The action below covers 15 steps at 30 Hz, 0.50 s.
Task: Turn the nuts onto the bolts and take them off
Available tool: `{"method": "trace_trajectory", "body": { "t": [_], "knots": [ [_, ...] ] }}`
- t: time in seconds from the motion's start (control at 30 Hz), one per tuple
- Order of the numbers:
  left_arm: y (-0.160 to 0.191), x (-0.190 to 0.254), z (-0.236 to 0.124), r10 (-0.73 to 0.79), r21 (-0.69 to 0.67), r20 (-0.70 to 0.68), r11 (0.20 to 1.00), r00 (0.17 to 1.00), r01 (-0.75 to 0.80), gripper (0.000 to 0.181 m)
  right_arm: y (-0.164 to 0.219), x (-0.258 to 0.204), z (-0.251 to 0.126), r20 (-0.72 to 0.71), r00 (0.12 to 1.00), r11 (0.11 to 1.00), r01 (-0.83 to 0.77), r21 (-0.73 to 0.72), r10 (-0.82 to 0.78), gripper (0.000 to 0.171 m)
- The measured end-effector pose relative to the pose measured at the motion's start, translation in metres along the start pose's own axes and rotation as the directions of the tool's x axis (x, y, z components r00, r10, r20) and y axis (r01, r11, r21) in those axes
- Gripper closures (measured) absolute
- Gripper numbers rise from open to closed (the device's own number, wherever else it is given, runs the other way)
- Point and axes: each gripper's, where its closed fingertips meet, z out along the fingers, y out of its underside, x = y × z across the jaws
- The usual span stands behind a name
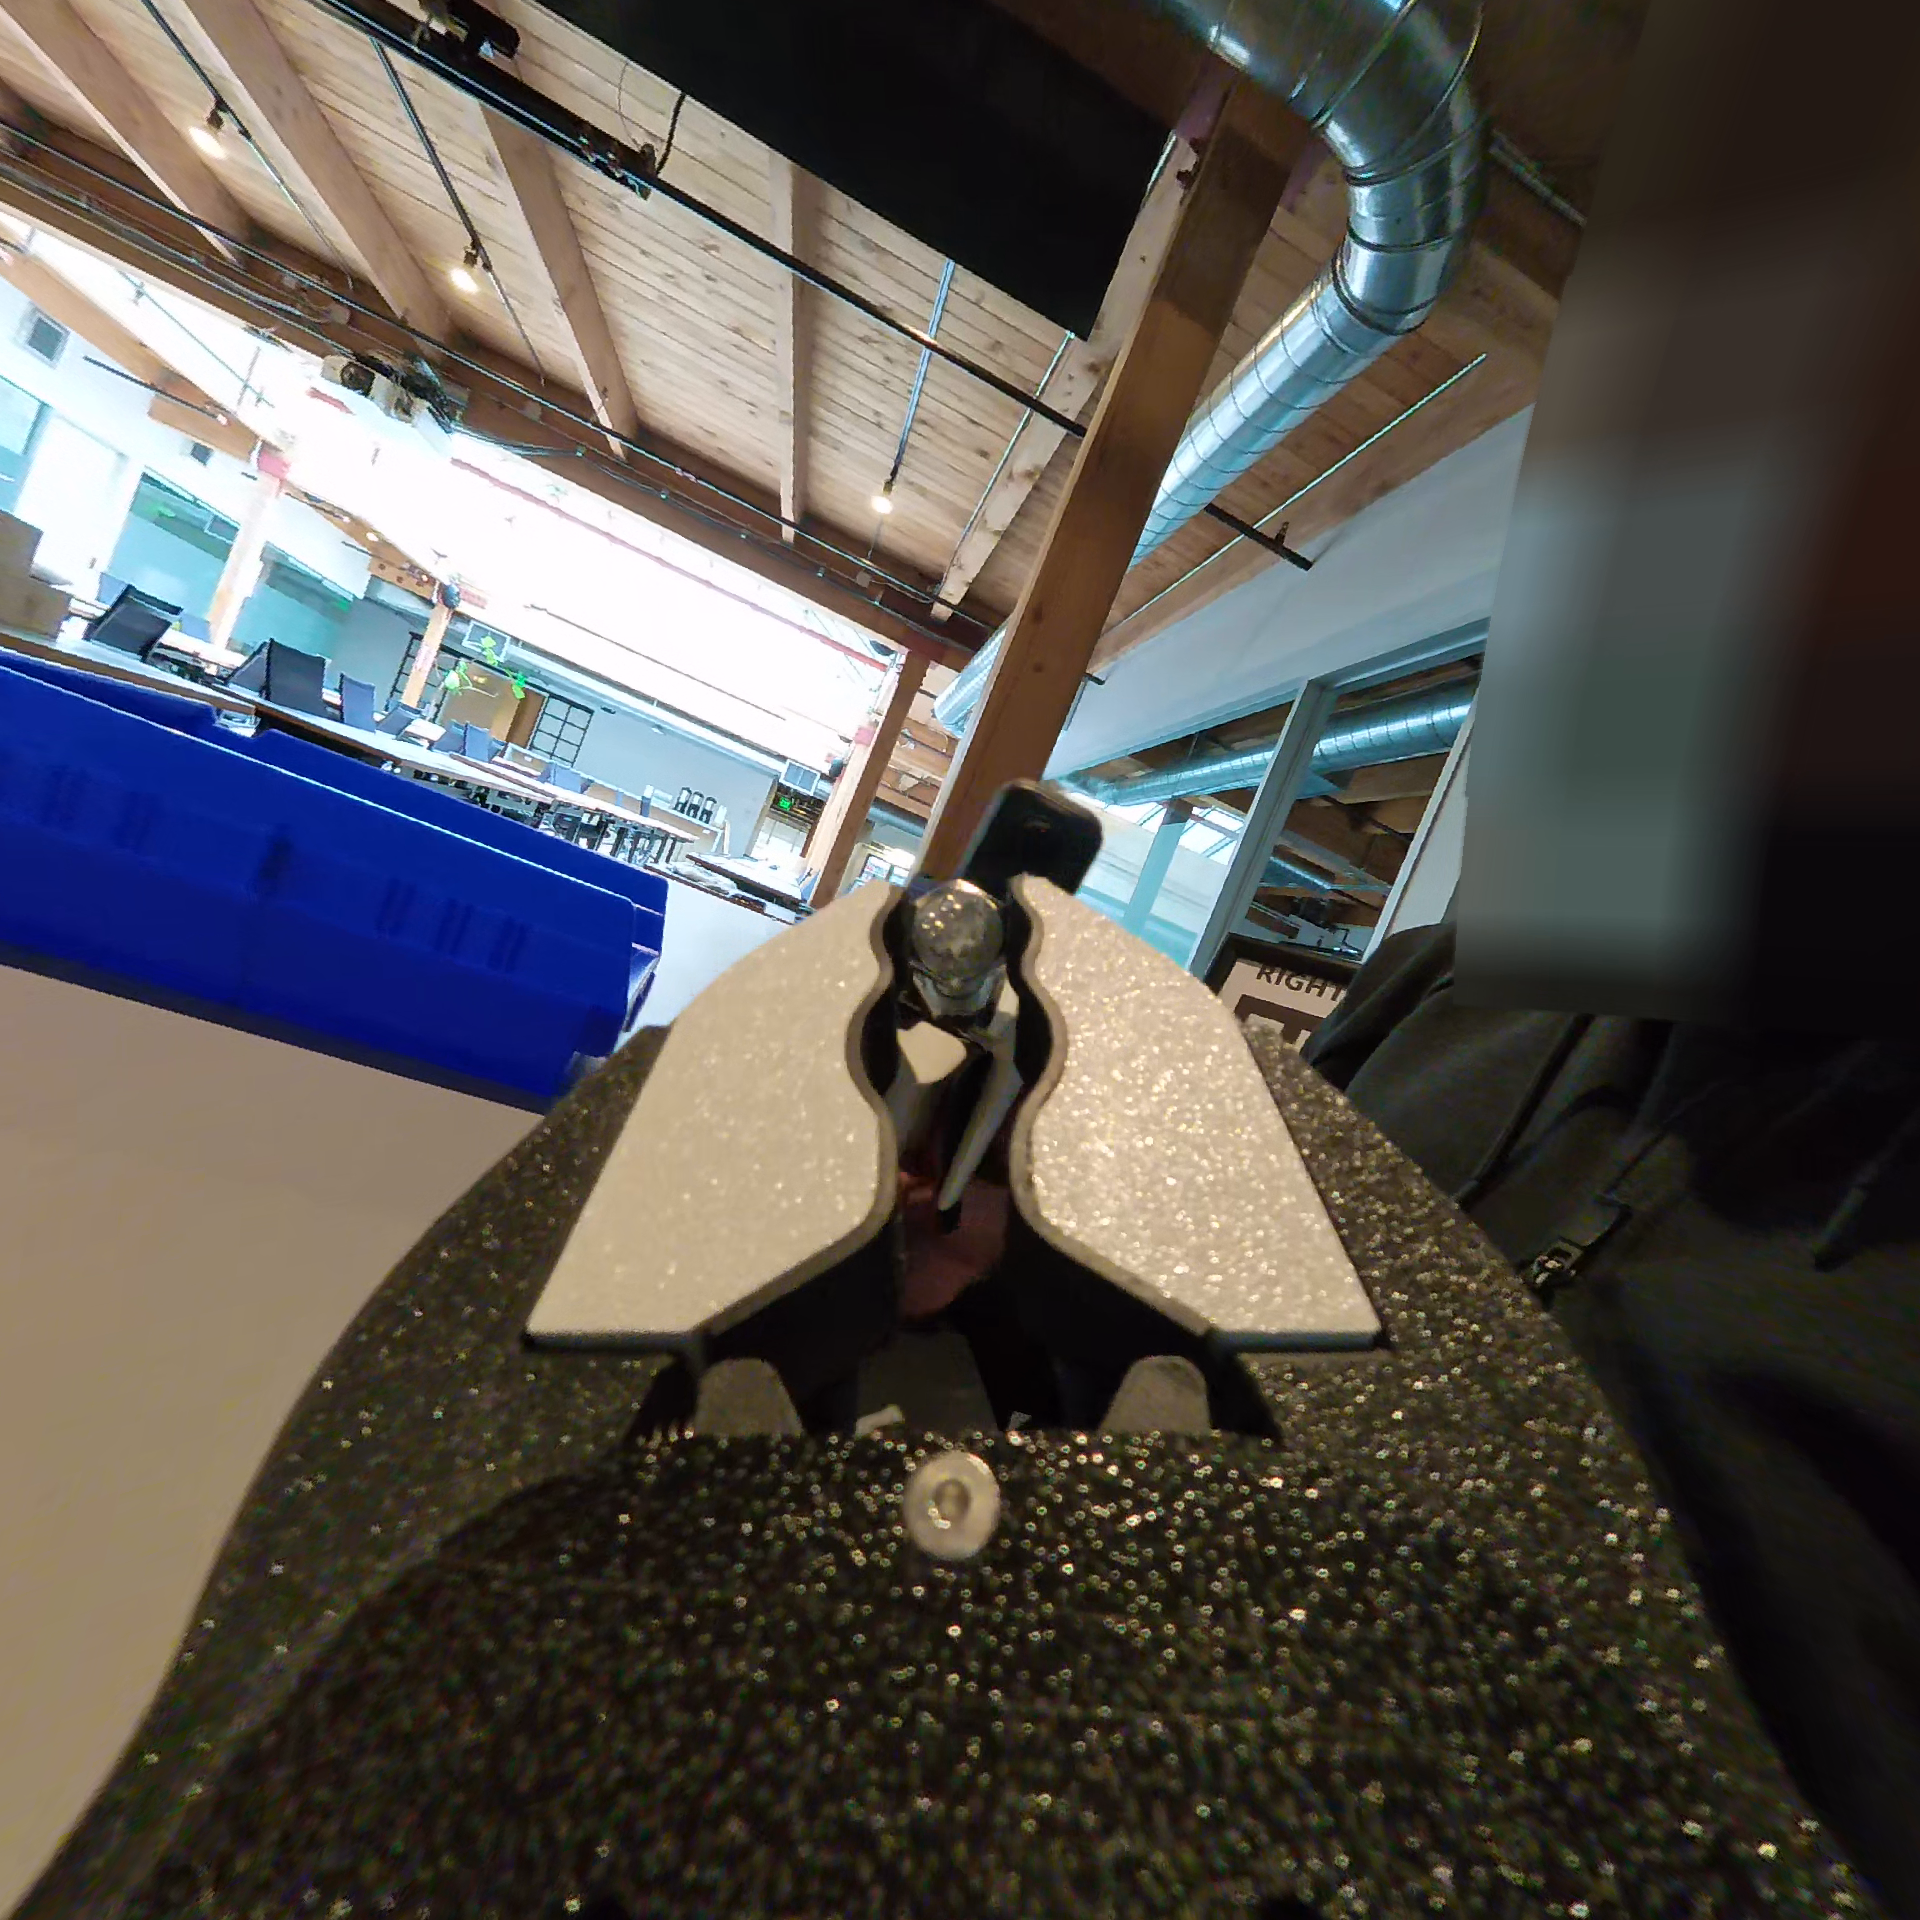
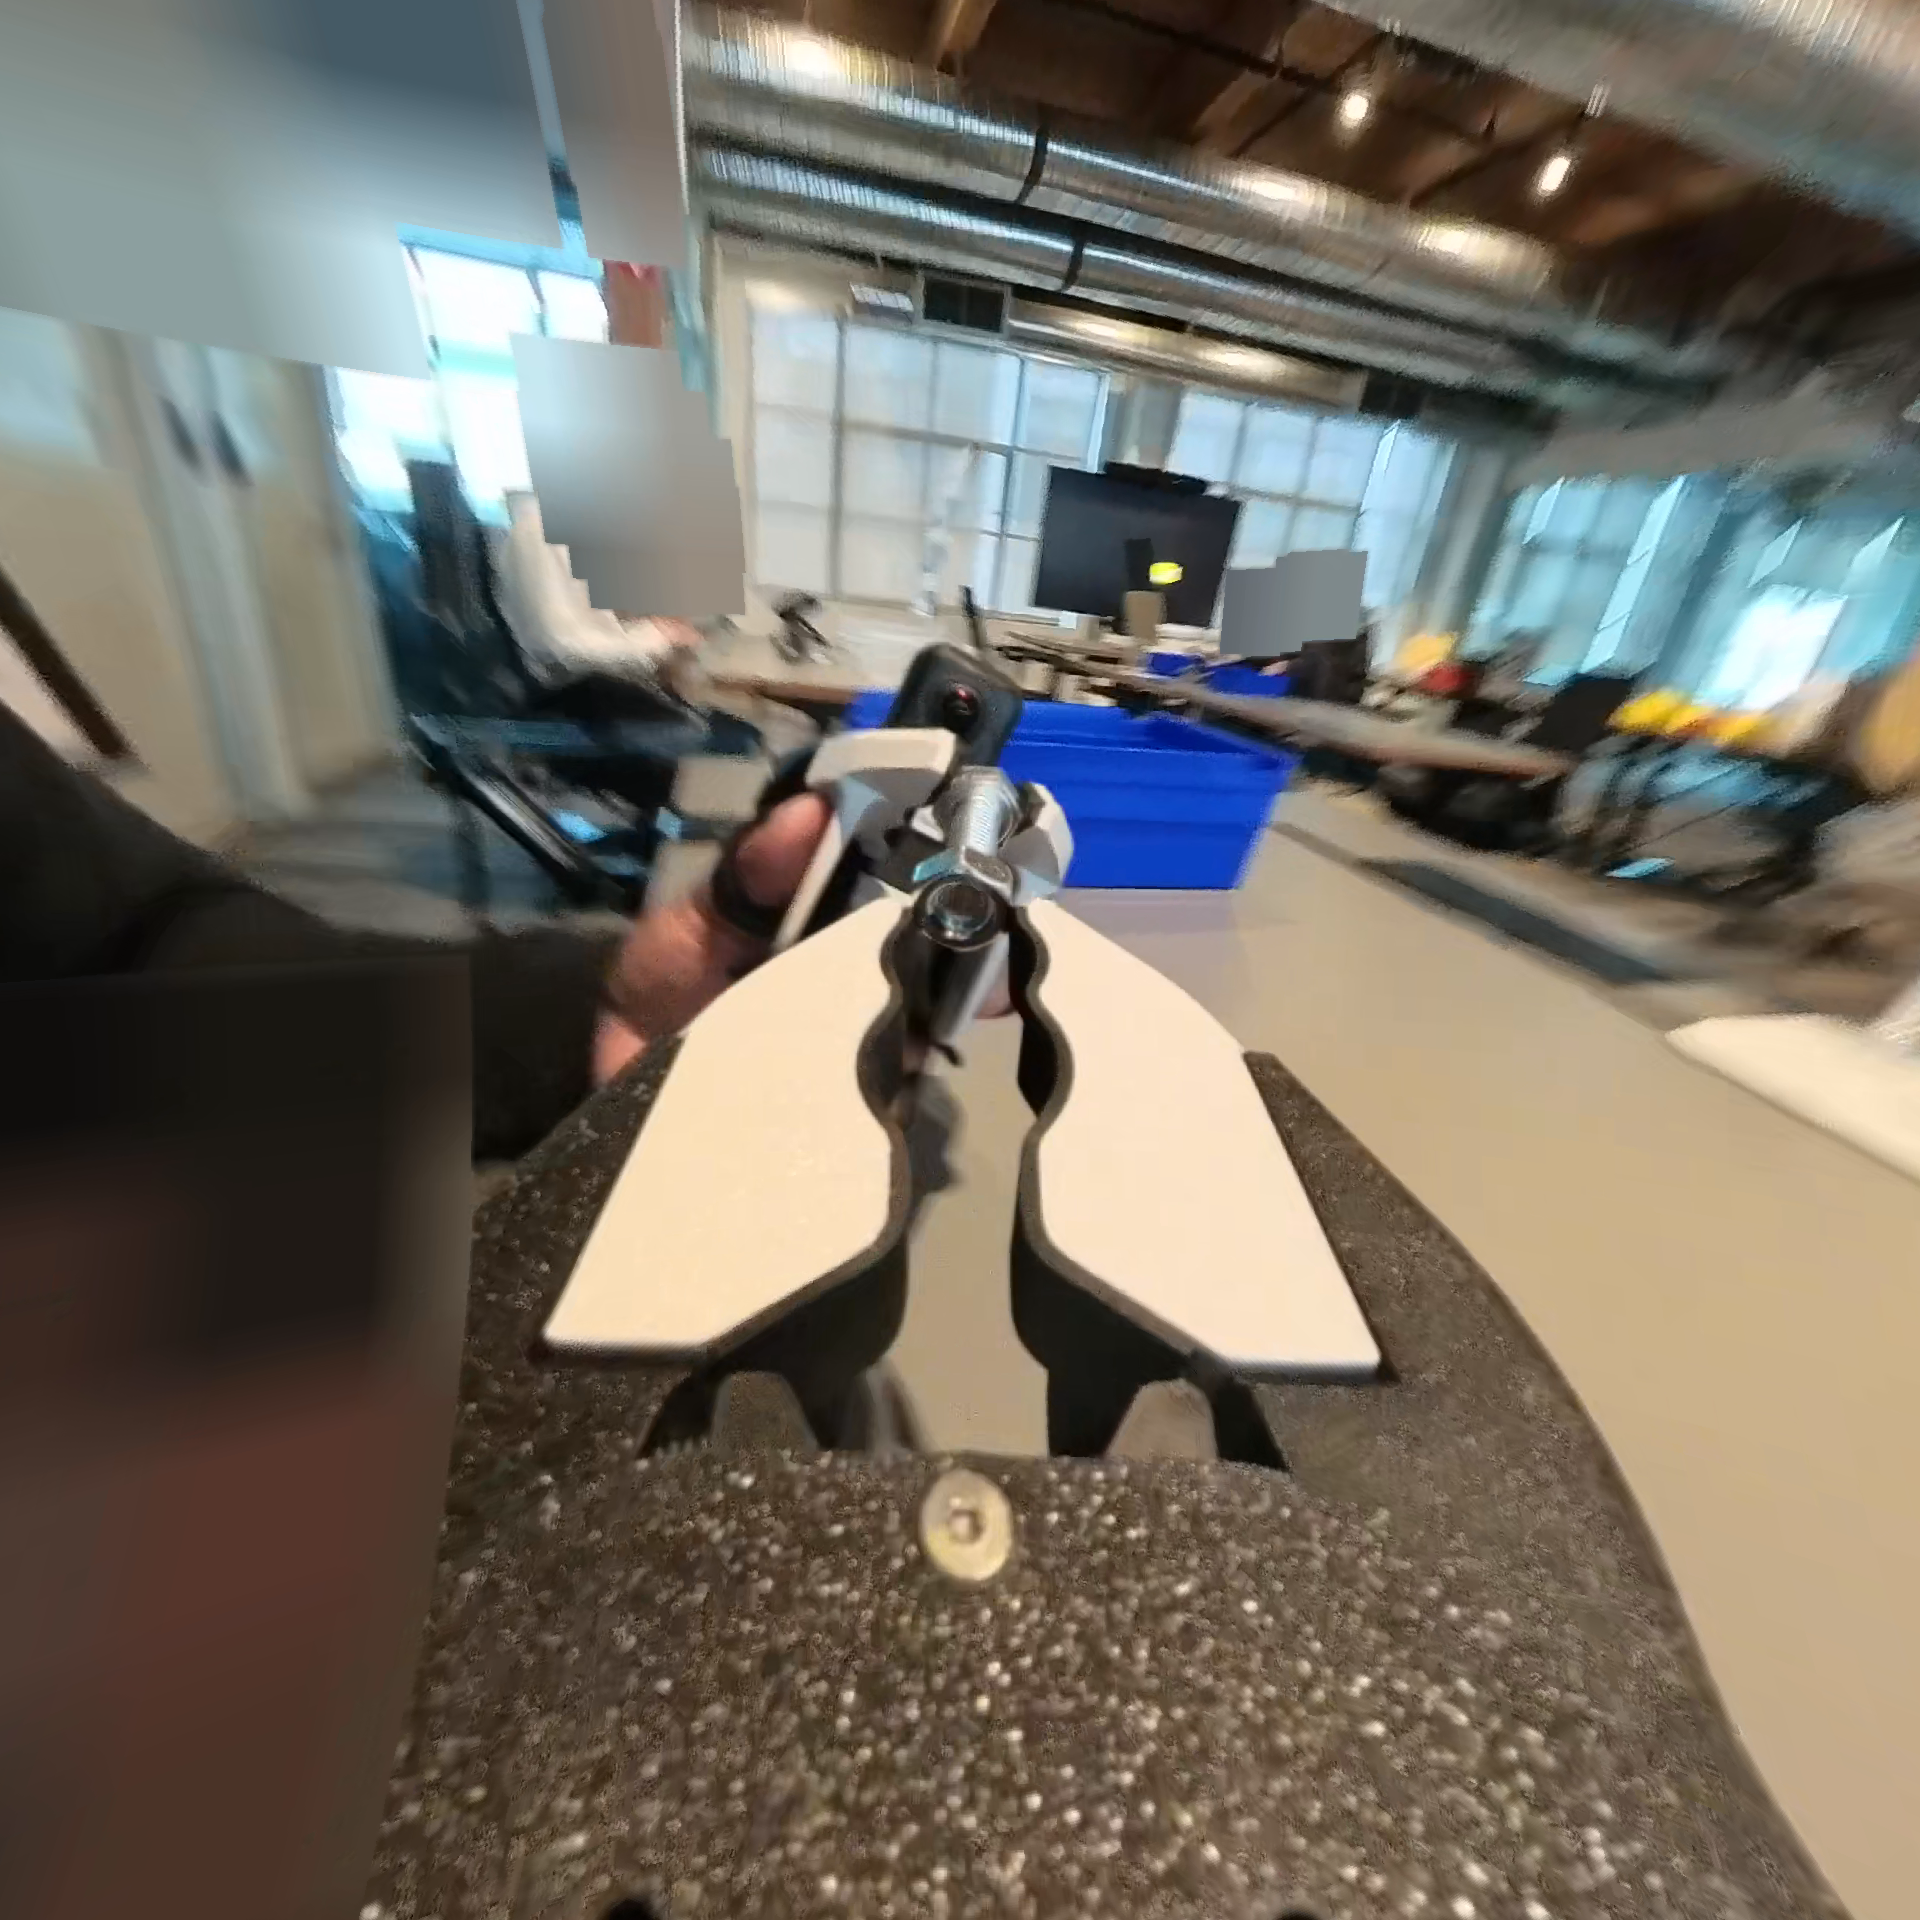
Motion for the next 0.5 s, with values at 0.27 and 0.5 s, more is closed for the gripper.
{"method": "trace_trajectory", "body": {
  "t": [0.27,0.5],
  "knots": [
    [-0.002,0.002,-0.002,-0.021,0.018,-0.023,1.0,1.0,0.021,0.165,0.002,-0.002,0.001,-0.087,0.95,0.953,0.296,-0.067,-0.301,0.144],
    [-0.012,0.0,-0.008,-0.056,0.084,-0.04,0.995,0.998,0.059,0.165,0.002,-0.001,0.004,-0.014,1.0,0.999,-0.019,-0.036,0.019,0.133]
  ]
}}
